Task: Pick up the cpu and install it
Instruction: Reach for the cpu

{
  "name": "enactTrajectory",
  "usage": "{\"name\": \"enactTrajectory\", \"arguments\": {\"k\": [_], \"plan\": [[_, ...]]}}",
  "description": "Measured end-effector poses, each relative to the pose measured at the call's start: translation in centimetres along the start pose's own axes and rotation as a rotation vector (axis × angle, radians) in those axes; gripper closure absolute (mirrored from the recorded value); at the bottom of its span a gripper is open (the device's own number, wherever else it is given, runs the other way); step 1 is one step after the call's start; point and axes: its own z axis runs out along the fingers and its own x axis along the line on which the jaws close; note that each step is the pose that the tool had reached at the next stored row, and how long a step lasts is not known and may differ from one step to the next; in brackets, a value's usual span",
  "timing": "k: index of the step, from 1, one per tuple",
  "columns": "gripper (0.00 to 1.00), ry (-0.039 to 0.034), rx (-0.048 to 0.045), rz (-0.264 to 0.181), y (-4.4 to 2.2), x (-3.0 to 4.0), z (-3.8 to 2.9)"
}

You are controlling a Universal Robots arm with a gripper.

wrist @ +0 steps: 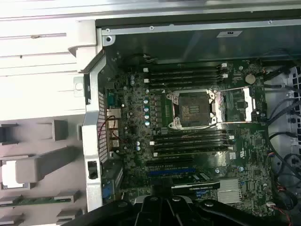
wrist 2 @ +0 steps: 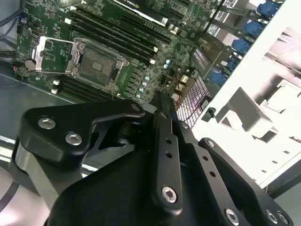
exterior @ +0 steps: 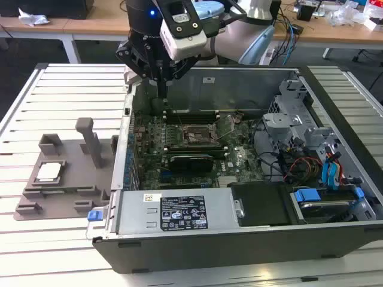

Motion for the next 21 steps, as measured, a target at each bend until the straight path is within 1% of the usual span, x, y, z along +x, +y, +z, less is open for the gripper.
{"name": "enactTrajectory", "arguments": {"k": [2,3,4,6,9,10,11,12,13,15,18,21], "plan": [[0.89,0.0,0.0,0.0,-0.04,0.48,-0.01],[0.89,-0.0001,-0.0001,0.0,-0.07,0.93,-0.02],[0.89,0.0,0.0,0.0,-0.09,1.2,-0.03],[0.89,0.0,-0.0001,0.0,-0.12,1.59,-0.04],[0.89,-0.0001,-0.0001,0.0,-0.2,2.64,-0.06],[0.89,0.0,-0.0001,0.0,-0.21,2.82,-0.07],[0.89,0.0,0.0,0.0,-0.27,3.68,-0.1],[0.89,0.0,0.0,0.0,-0.28,3.71,-0.1],[0.89,0.0,0.0,0.0,-0.3,3.96,-0.11],[0.89,0.0,0.0,0.0,-0.36,4.83,-0.13],[0.89,0.0,0.0,0.0,-0.44,5.91,-0.15],[0.89,0.0,-0.0001,0.0,-0.49,6.59,-0.17]]}}
